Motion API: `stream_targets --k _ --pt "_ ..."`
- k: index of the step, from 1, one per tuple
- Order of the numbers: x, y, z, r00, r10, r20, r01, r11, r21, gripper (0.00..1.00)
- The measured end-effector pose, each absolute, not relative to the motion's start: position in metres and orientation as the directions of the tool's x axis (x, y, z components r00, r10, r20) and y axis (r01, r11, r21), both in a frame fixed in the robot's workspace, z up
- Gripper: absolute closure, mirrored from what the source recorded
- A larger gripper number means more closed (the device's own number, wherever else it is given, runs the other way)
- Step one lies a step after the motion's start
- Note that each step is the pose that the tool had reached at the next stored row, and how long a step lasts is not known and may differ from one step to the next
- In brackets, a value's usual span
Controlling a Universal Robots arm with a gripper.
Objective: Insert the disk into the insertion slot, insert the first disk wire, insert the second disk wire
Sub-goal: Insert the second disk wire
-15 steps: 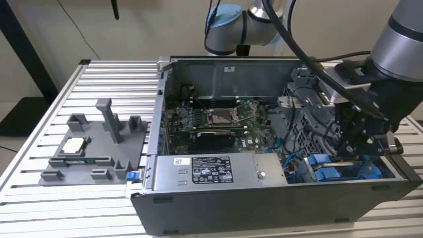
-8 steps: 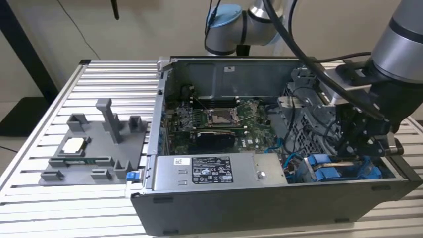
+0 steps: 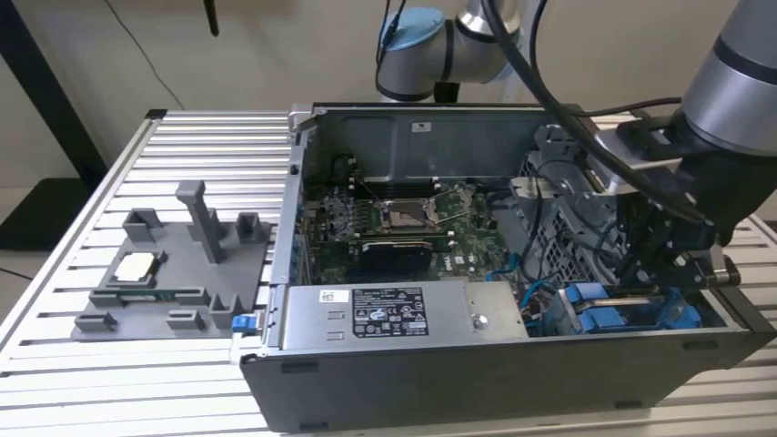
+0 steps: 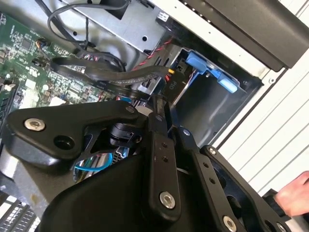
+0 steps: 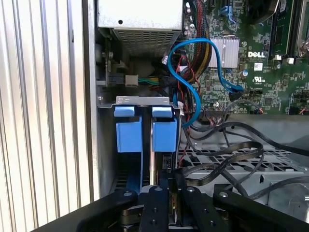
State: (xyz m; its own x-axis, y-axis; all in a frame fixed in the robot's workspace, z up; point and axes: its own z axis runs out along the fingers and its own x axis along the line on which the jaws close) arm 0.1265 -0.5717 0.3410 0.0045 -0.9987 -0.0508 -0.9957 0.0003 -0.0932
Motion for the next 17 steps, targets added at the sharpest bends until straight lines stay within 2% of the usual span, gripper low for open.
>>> stream_targets --k 17 --pt "0.1269 -0.5697 0.3385 0.003 -0.999 -0.053 -0.996 0.002 -0.093 0.84"
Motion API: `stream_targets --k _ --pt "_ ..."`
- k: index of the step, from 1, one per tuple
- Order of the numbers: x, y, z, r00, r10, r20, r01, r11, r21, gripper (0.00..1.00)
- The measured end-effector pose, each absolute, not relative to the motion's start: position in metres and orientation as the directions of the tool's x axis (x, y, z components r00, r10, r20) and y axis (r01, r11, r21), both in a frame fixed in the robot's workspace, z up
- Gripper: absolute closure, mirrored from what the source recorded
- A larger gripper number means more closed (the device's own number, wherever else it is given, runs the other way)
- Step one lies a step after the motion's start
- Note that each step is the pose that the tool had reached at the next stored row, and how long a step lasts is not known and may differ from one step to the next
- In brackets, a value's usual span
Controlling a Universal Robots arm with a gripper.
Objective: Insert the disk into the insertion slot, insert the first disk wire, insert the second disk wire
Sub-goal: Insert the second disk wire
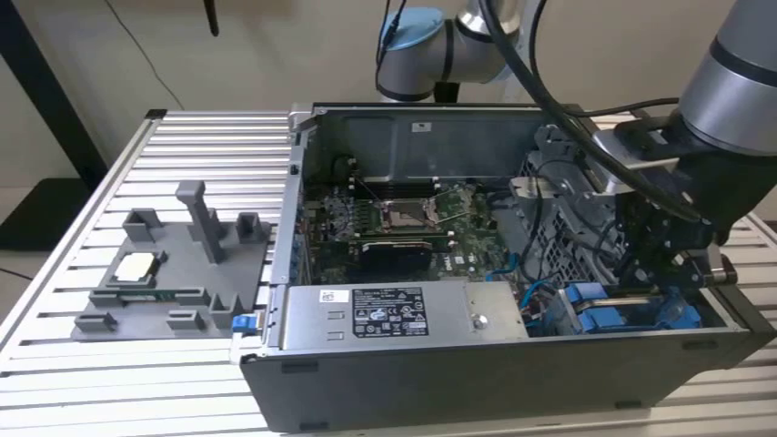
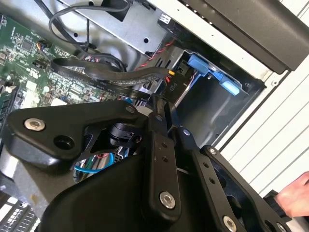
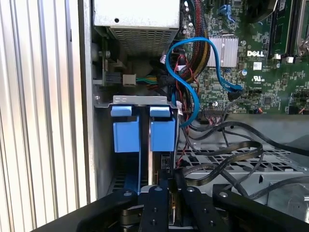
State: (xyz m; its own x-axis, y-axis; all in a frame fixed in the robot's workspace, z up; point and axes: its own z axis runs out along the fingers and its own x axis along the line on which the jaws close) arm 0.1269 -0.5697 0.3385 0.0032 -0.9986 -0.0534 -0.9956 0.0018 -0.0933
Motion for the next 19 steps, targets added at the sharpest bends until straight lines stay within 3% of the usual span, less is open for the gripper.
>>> stream_targets --k 19 --pt "0.1269 -0.5697 0.3365 0.003 -0.999 -0.053 -0.996 0.002 -0.092 0.84"
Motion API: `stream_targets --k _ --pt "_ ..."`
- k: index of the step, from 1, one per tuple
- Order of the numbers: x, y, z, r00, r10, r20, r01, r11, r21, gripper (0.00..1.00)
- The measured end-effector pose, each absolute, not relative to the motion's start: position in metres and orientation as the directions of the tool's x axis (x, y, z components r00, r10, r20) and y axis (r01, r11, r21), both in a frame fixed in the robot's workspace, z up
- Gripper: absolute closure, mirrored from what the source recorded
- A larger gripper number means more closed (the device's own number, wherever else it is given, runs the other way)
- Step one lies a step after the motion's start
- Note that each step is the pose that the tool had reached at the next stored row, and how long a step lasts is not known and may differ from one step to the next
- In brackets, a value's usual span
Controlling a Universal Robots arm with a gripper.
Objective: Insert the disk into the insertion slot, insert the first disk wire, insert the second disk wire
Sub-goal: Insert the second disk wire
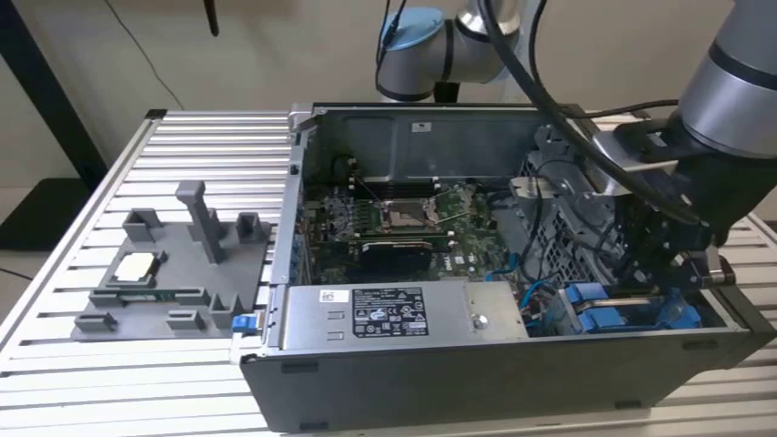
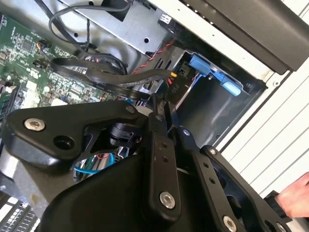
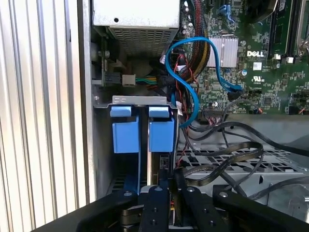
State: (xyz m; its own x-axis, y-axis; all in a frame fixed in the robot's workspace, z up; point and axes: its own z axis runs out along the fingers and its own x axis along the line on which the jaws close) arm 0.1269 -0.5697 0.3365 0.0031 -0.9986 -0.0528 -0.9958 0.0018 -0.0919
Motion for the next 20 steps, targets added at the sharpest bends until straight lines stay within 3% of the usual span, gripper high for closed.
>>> stream_targets --k 5,6,11,20 --pt "0.127 -0.57 0.334 0.003 -0.998 -0.057 -0.996 0.002 -0.092 0.82" --pt "0.127 -0.57 0.338 0.003 -0.998 -0.057 -0.996 0.002 -0.091 0.75" --pt "0.127 -0.57 0.354 0.003 -0.998 -0.056 -0.996 0.002 -0.088 0.75" --pt "0.149 -0.57 0.358 -0.001 -0.999 -0.053 -1.0 0.002 -0.005 0.75"
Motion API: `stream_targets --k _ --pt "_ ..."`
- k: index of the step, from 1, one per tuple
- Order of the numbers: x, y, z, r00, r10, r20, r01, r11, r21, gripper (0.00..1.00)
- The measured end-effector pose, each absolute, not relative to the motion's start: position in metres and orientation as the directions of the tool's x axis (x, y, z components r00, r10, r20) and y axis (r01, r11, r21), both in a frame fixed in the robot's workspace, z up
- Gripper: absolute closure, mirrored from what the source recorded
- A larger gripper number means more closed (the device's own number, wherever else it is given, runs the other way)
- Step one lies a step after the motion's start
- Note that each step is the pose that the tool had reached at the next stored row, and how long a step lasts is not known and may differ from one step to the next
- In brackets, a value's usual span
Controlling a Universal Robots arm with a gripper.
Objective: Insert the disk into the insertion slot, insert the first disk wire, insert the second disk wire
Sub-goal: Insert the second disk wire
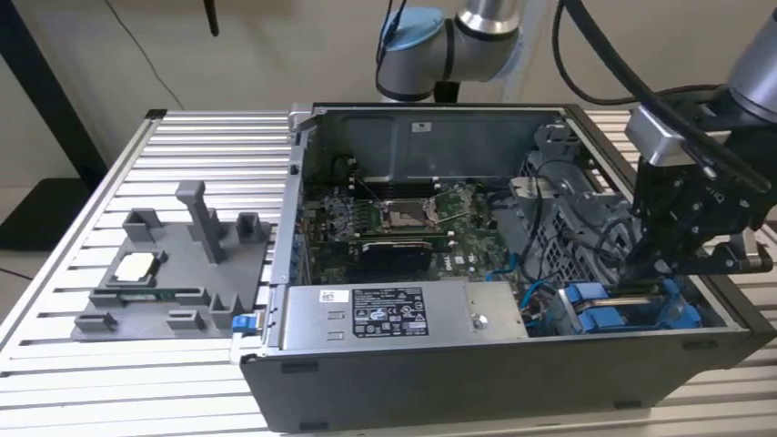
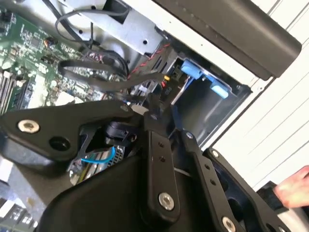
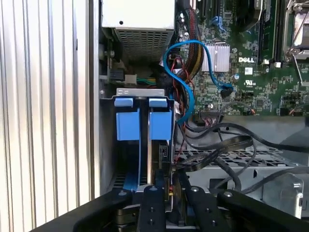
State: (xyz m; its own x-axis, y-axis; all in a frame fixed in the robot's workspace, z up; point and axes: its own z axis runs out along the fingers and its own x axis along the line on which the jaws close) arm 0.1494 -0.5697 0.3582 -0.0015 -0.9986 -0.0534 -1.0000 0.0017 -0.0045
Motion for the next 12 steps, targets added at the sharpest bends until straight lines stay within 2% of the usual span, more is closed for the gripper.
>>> stream_targets --k 4,12 --pt "0.1497 -0.5697 0.3706 -0.002 -0.999 -0.054 -1.0 0.002 0.001 0.75" --pt "0.1498 -0.5697 0.371 -0.002 -0.999 -0.054 -1.0 0.002 0.001 0.75"
